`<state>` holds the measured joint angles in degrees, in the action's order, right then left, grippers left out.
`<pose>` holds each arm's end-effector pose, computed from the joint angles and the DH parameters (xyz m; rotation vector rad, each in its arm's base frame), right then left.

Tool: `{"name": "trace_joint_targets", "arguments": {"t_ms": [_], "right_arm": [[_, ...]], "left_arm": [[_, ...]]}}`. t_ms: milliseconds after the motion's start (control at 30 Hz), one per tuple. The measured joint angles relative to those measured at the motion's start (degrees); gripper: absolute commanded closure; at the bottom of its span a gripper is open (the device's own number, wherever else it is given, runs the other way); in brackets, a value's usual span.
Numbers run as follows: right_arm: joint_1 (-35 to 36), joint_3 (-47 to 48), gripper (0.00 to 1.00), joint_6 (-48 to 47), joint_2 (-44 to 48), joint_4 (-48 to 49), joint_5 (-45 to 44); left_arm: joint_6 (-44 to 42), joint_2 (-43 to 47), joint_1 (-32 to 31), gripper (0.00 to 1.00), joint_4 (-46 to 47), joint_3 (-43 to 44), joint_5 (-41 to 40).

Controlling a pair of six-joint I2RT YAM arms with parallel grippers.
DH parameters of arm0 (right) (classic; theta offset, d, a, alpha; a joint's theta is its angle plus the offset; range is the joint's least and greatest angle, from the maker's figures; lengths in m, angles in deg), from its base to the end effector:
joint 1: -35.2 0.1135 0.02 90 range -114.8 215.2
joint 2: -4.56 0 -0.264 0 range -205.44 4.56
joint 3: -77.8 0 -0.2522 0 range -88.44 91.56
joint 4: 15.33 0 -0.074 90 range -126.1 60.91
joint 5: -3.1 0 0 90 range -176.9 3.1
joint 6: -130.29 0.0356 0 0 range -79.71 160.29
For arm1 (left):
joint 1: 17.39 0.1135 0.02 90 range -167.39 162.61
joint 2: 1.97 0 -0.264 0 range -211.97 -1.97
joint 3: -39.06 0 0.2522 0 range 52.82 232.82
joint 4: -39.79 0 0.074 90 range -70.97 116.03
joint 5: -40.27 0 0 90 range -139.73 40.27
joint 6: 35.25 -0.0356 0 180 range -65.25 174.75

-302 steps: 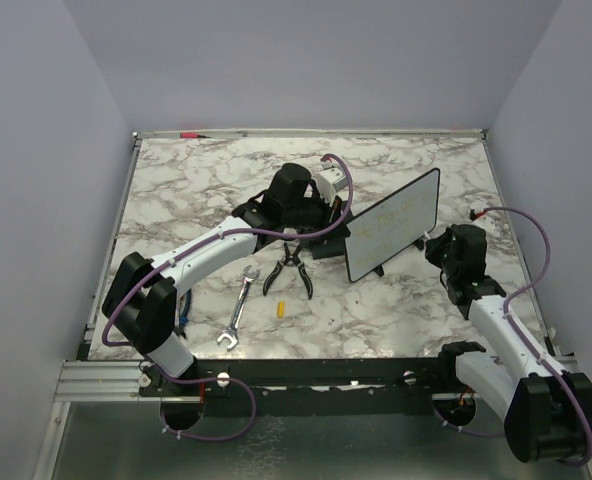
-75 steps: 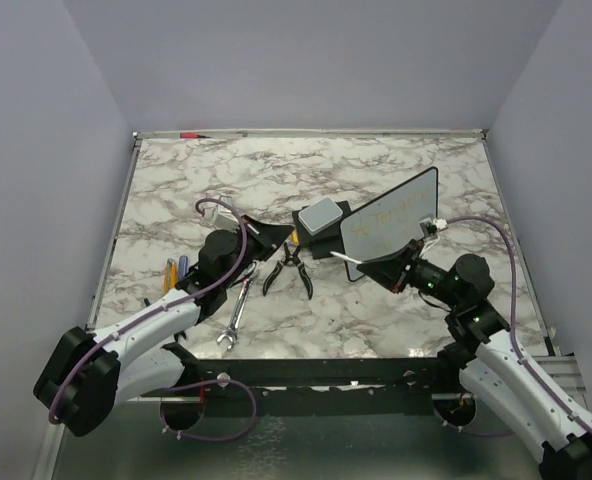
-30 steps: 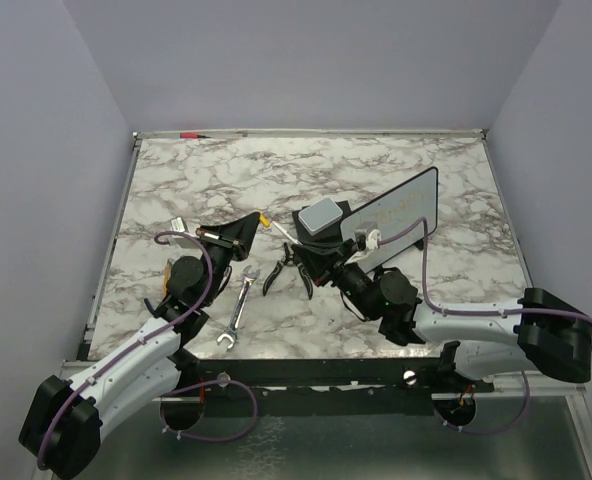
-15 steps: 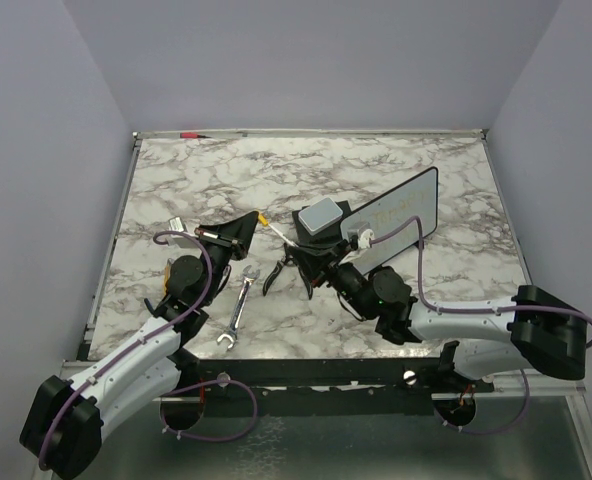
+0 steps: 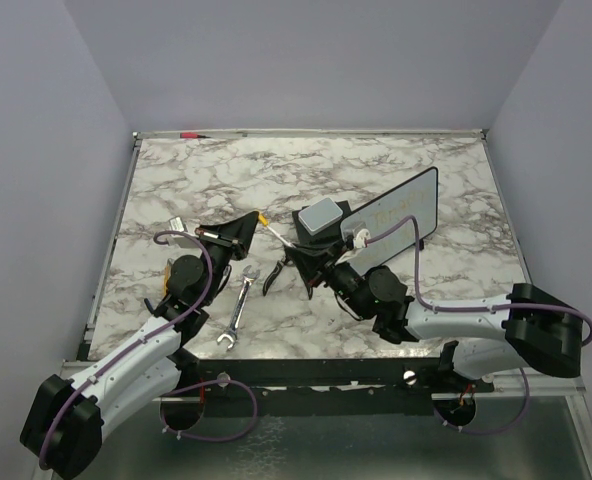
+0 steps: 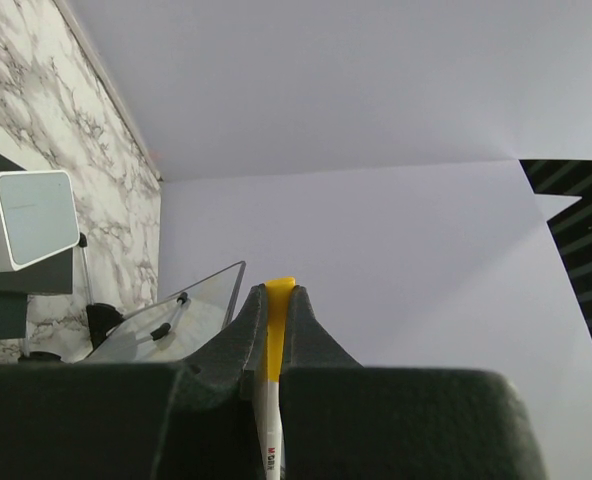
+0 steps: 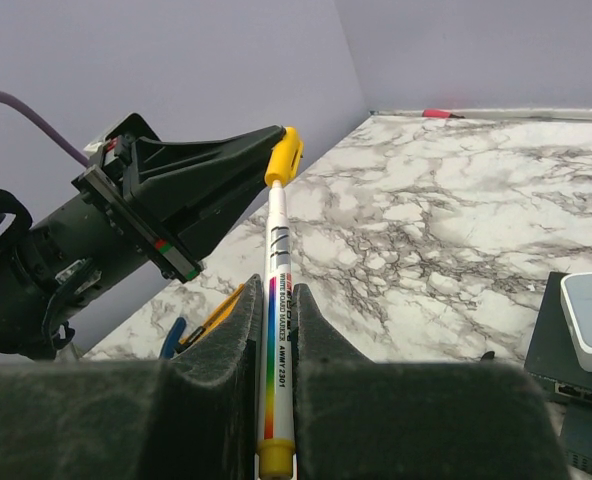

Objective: Write a sentence on the whiteboard
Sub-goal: Close the whiteboard marker at the center of the board.

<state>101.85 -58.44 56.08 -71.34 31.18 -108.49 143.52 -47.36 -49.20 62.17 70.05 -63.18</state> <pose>0.1202 0.2454 0.2620 -0.2829 1.3749 0.9619 0.1628 -0.0912 0.2538 -0.9656 1.3192 -1.5233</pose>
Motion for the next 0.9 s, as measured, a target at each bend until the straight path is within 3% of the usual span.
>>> {"name": "trace_joint_targets", "arguments": {"t_ms": [433,900], "right_arm": [[0.0,0.2,0.99,-0.2,-0.5,0.1,-0.4],[0.2,6.6,0.99,-4.6,-6.1,-0.5,-3.7]], "left_arm": [[0.2,0.0,0.2,1.0,0.1,0.0,0.0],[0.4,-0.1,0.6,1.0,0.3,0.0,-0.1]]}}
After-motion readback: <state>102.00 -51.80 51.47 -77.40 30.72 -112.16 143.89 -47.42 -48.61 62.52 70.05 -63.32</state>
